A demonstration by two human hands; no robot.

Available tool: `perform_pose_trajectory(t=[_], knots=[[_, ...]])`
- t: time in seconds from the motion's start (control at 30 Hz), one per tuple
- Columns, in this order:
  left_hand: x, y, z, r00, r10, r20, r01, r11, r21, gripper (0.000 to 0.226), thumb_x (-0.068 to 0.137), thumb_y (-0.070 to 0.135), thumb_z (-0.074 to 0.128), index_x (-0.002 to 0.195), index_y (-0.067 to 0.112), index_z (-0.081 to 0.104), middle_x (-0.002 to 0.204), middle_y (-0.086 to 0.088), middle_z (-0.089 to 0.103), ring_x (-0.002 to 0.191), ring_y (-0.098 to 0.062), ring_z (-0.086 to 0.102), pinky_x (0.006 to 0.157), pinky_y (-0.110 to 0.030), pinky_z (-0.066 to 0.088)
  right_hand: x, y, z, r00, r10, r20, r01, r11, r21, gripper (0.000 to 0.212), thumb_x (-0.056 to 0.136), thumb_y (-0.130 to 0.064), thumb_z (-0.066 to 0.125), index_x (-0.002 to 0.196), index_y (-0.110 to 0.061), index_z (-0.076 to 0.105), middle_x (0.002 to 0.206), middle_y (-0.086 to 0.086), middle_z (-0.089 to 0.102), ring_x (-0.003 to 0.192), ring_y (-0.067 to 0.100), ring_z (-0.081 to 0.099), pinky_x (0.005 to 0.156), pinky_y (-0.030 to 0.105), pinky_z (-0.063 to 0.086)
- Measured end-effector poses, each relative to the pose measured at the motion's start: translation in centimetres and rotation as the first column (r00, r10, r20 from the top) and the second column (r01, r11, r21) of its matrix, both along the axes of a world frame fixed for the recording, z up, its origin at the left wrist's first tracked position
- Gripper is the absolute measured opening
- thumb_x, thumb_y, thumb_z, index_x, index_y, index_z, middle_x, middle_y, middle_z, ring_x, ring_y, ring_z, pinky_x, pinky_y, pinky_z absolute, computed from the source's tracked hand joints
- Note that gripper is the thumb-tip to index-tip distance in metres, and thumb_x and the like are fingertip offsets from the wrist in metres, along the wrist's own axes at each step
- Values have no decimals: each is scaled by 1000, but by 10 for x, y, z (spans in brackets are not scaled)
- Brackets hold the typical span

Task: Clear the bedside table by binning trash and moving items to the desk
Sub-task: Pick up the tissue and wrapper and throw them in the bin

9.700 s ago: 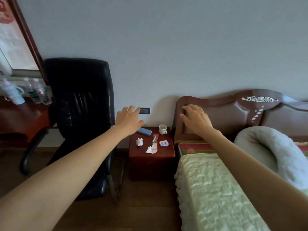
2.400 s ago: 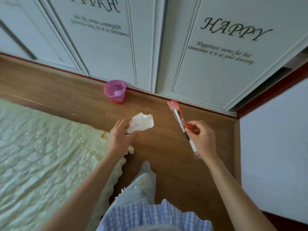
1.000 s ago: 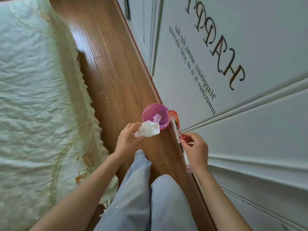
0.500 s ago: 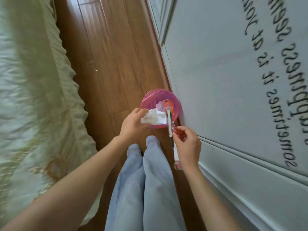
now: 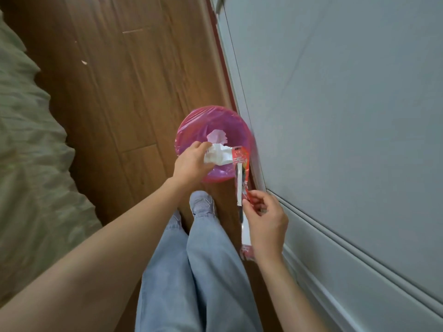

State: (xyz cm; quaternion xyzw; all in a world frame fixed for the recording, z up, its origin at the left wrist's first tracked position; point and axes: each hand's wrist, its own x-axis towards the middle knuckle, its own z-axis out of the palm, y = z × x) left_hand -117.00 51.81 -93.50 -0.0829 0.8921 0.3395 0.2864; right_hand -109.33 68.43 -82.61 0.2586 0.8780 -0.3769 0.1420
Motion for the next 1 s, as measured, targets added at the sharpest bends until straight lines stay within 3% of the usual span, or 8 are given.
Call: perform_pose_trajectory(t=[0.17, 0.5, 0.73, 0.87, 1.0], knots=[[-12, 6, -1, 1000, 8, 1, -8, 999, -43, 65, 84, 27, 65, 139, 12, 36, 127, -9, 53, 111, -28, 53, 81, -41, 49, -12, 5, -8, 999, -35, 22, 35, 999, -9, 19, 77, -12, 75, 91, -24, 70, 83, -6, 68, 74, 3, 63, 70, 20, 52], [2, -17, 57, 932, -157, -327, 50, 948, -313, 39, 81, 18, 60, 117, 5, 58, 113, -14, 64, 102, -33, 59, 80, -42, 49, -73, -10, -37, 967, 75, 243, -68, 997, -40, 11, 80, -13, 72, 91, -15, 70, 74, -6, 63, 73, 14, 61, 66, 23, 46], [24, -36, 73, 953, -143, -266, 28, 919, -393, 41, 85, 25, 58, 122, 9, 55, 123, -12, 61, 114, -31, 55, 92, -43, 45, -116, -23, -87, 910, 218, 352, -218, 975, -42, 21, 80, -15, 72, 100, -11, 69, 95, 5, 70, 86, 19, 63, 71, 24, 43], [32, -51, 80, 968, -76, -240, -25, 919, -393, 41, 89, 30, 53, 126, 12, 51, 128, -10, 56, 119, -29, 50, 96, -44, 41, -130, -30, -89, 853, 335, 400, -363, 932, -6, 40, 83, -26, 71, 119, -8, 62, 117, 9, 66, 109, 26, 60, 88, 33, 46], [35, -69, 96, 977, 8, -211, -94, 911, -401, 43, 90, 31, 53, 127, 11, 50, 132, -12, 54, 122, -31, 48, 98, -45, 39, -129, -43, -54, 804, 514, 298, -560, 823, 92, 46, 92, -38, 56, 131, -13, 54, 130, 9, 57, 118, 26, 53, 93, 33, 43]])
